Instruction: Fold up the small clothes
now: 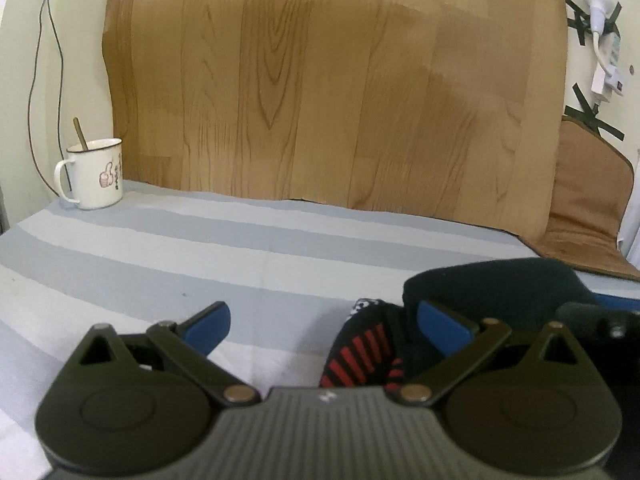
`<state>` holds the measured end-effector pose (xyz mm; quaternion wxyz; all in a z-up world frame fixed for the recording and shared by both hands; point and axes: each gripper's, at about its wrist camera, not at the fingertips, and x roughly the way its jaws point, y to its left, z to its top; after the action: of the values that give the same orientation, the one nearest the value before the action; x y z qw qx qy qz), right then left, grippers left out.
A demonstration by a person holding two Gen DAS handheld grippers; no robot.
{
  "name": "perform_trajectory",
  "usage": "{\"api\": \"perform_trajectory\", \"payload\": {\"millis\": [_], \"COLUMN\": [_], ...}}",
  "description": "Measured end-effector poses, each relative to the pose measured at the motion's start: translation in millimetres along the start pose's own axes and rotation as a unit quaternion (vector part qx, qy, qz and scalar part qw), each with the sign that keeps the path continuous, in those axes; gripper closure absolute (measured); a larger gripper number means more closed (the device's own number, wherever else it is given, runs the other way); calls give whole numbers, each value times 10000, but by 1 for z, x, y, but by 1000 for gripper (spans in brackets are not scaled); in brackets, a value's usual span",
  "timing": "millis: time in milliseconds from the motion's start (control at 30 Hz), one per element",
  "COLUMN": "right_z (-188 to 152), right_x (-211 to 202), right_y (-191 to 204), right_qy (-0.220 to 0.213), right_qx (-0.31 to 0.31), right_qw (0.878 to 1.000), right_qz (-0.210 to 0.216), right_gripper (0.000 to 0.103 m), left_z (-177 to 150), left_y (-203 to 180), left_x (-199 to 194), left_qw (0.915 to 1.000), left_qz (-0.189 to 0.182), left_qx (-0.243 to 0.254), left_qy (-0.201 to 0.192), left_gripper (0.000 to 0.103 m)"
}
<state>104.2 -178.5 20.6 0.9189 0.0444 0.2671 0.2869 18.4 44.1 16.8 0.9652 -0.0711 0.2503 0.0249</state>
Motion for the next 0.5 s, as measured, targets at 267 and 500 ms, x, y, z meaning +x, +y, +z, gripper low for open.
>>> {"api": "perform_trajectory", "payload": {"millis": [267, 500], "right_z": [-25, -40], "right_x": [-43, -48], "right_y": [-28, -45], "right_qy": [-354, -92], "right_qx": [1104, 1968], "right_qw": [9931, 9788], "right_qz": [197, 563], "right_gripper": [17, 16], "left_z": [-2, -3], "left_y": [-2, 11], "left_x": [-6, -3], "left_qw": [9997, 9996], "left_qz": [142, 113], "left_qx": [132, -201], "left_qy": [-111, 143], "left_gripper": [0, 0]}}
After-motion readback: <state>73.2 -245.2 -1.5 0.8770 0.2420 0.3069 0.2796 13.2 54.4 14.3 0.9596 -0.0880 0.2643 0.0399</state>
